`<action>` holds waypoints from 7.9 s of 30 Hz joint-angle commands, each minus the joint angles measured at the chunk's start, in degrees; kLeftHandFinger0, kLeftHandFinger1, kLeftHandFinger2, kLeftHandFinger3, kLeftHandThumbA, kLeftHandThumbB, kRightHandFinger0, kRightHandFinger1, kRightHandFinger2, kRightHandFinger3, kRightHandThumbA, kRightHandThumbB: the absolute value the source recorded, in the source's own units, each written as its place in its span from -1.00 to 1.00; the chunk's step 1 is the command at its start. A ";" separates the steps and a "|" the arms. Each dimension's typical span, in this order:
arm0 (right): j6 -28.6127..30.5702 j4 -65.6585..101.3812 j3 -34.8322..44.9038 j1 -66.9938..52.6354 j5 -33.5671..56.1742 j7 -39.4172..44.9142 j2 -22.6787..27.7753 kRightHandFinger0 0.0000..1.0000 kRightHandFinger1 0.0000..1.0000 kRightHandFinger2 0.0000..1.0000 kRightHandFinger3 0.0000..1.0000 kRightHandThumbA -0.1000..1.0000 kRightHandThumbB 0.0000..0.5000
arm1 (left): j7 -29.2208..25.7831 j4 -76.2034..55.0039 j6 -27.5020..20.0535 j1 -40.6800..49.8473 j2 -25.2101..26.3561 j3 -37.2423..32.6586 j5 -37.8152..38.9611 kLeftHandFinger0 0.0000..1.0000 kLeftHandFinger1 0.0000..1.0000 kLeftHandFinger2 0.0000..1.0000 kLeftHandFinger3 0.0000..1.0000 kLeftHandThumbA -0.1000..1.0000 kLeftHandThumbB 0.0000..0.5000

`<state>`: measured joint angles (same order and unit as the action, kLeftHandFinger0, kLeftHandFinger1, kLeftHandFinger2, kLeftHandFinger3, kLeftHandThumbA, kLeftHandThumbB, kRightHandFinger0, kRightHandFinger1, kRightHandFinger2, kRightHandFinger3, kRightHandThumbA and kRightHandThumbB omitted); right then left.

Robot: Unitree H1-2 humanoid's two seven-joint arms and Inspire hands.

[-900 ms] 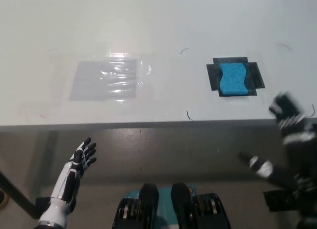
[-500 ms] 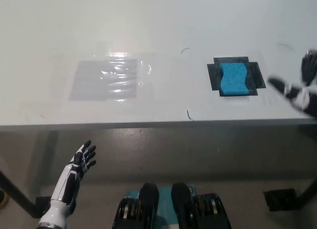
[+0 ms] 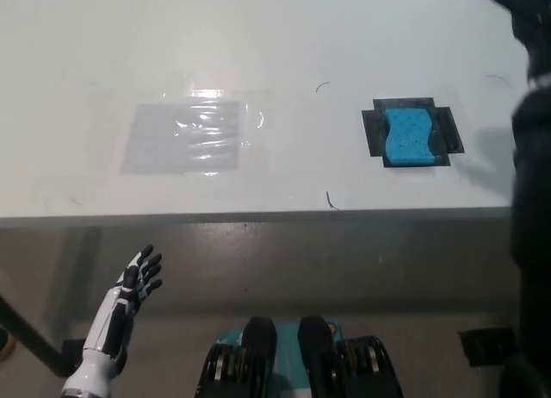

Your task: A soft sponge is kept on the balc marked spot on the table infront of the robot and it uses its right hand fist to press down on it and drrags it across the table in a back and forth manner twice to clean it

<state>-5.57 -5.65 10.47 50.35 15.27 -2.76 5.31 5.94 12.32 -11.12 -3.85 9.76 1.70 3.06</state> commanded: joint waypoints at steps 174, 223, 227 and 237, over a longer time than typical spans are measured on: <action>23.31 -76.14 0.83 6.24 -3.99 1.04 -7.78 -1.00 -1.00 -1.00 -1.00 1.00 -0.07 | 2.87 -2.31 -3.55 2.02 0.75 1.96 0.67 1.00 1.00 1.00 1.00 1.00 1.00; 3.80 47.44 -13.90 -12.72 -1.85 13.46 3.70 1.00 1.00 1.00 1.00 1.00 0.93 | 3.03 -0.96 -3.33 1.31 1.46 1.97 0.19 1.00 1.00 1.00 1.00 1.00 1.00; 6.75 54.45 -16.81 -22.96 -5.74 13.94 0.75 1.00 1.00 1.00 1.00 1.00 0.80 | 3.49 -1.01 -2.68 0.42 1.86 1.91 0.48 1.00 1.00 1.00 1.00 1.00 1.00; 17.69 42.67 -20.65 -52.88 -5.22 15.48 2.09 1.00 1.00 1.00 1.00 1.00 0.91 | 3.48 -1.56 -1.72 0.64 1.76 1.69 0.25 1.00 1.00 1.00 1.00 1.00 1.00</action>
<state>10.16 4.68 -0.34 15.68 10.18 5.22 3.54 8.91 14.54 -12.40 -1.48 9.76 3.55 3.69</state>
